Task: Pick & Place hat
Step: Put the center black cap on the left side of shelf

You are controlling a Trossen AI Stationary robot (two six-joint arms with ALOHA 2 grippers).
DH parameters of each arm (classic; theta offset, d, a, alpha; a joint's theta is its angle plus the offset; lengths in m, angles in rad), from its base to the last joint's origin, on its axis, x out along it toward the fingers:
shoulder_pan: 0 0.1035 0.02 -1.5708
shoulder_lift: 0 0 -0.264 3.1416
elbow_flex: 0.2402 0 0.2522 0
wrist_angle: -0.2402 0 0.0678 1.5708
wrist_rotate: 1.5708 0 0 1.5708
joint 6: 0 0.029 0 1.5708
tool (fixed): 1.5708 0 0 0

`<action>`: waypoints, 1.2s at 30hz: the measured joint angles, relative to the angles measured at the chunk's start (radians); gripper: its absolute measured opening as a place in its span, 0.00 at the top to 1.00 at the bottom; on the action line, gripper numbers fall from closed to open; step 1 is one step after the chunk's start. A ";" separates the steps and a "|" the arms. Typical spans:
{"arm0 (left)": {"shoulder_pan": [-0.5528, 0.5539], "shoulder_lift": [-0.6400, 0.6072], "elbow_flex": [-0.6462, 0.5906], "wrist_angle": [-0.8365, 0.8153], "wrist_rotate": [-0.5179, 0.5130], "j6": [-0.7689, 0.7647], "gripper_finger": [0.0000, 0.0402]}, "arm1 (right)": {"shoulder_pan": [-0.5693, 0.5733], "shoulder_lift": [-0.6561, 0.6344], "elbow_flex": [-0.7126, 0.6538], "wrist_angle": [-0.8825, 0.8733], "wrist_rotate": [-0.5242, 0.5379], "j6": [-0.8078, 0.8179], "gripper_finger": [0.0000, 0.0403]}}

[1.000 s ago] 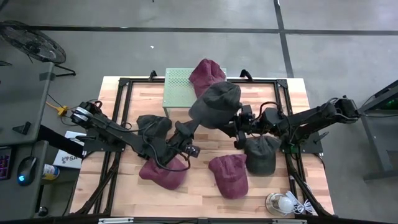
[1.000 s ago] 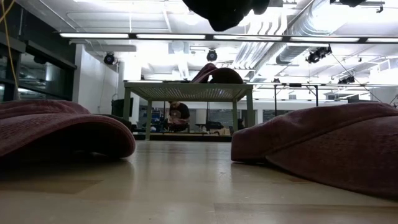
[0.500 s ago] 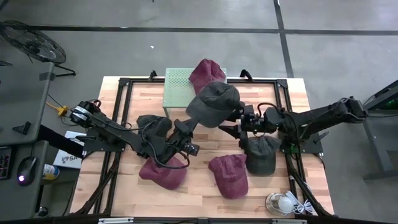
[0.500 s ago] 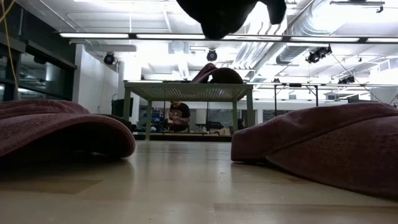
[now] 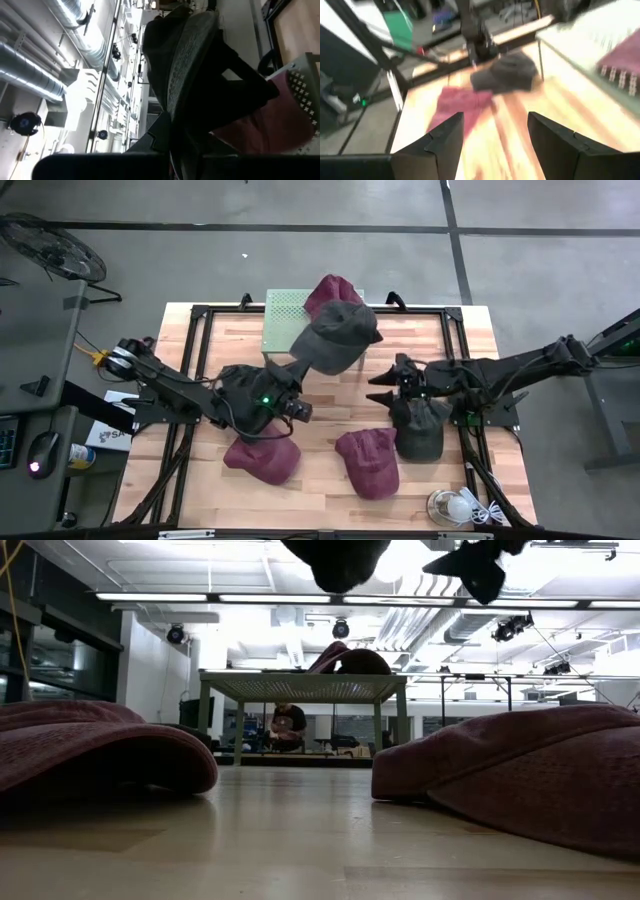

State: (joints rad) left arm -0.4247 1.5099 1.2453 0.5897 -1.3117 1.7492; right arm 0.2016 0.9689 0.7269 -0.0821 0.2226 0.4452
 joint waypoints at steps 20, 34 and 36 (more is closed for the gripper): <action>0.231 -0.071 0.001 -0.559 -0.057 -0.160 0.97 | 0.167 0.000 -0.005 -0.076 0.217 0.055 0.48; 0.350 -0.223 0.001 -0.727 -0.064 -0.240 0.97 | 0.167 0.000 -0.005 -0.079 0.288 0.089 0.48; 0.362 -0.244 0.002 -0.727 -0.064 -0.240 0.97 | 0.167 0.000 -0.005 -0.079 0.293 0.100 0.48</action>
State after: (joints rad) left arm -0.0630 1.2656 1.2472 -0.1371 -1.3757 1.5091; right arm 0.3687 0.9691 0.7216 -0.1612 0.5154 0.5454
